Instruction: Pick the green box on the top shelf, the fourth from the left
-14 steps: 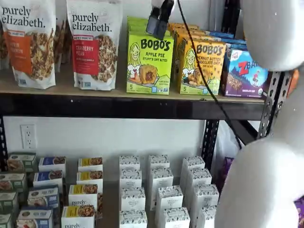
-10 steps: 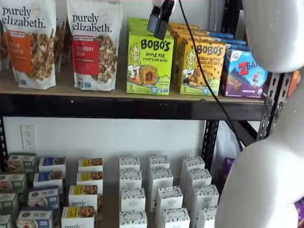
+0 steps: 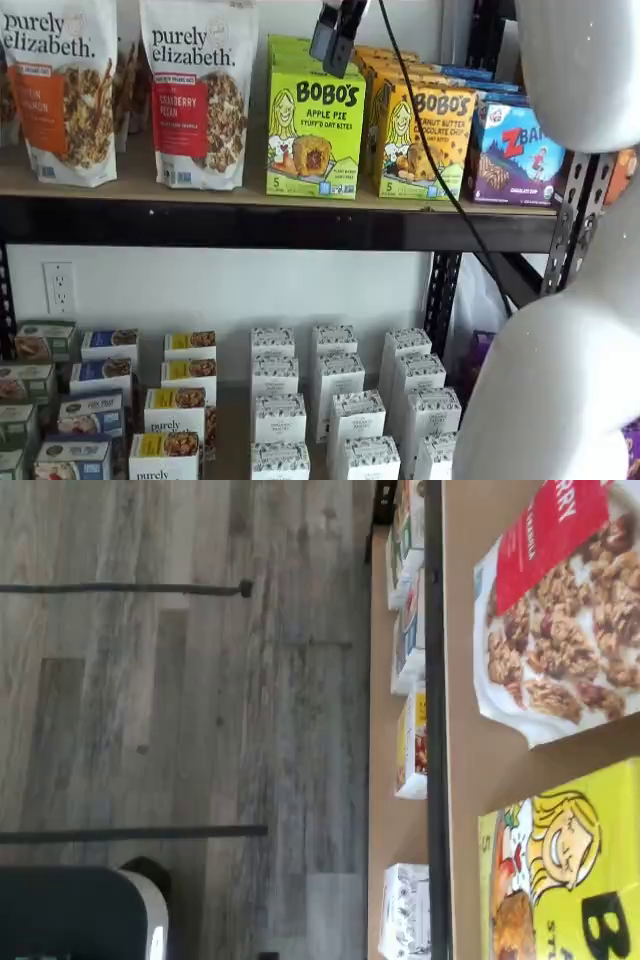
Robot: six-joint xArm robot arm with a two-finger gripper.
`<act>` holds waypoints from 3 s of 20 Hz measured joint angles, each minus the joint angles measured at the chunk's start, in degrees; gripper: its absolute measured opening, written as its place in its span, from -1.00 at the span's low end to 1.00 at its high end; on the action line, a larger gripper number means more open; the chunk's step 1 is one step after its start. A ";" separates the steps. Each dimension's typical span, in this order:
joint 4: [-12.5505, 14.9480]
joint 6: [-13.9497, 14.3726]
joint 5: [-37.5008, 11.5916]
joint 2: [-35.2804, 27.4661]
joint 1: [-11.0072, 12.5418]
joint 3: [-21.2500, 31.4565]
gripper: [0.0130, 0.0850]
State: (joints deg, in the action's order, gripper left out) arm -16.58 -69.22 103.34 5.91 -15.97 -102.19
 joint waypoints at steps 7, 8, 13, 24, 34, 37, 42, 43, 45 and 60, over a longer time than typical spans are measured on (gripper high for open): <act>-0.62 -0.16 -5.23 1.86 -0.07 3.22 1.00; -0.57 -0.19 -5.93 2.08 -0.11 3.66 1.00; -0.39 -0.41 -8.66 2.62 -0.19 5.27 1.00; -0.49 -0.91 -10.44 0.66 0.23 3.82 1.00; 0.26 -2.04 -9.32 -1.90 1.24 1.28 1.00; 0.62 -2.34 -8.99 -2.58 1.44 0.68 1.00; 0.49 -2.86 -8.41 -3.67 1.95 -0.28 1.00; 0.50 -2.92 -8.41 -3.78 2.00 -0.38 1.00; 0.53 -3.01 -8.11 -4.22 2.12 -0.92 1.00; 2.57 -3.70 -7.66 -6.41 2.13 -2.01 1.00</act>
State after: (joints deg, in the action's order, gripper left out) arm -14.01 -72.92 95.68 -0.51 -13.84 -104.21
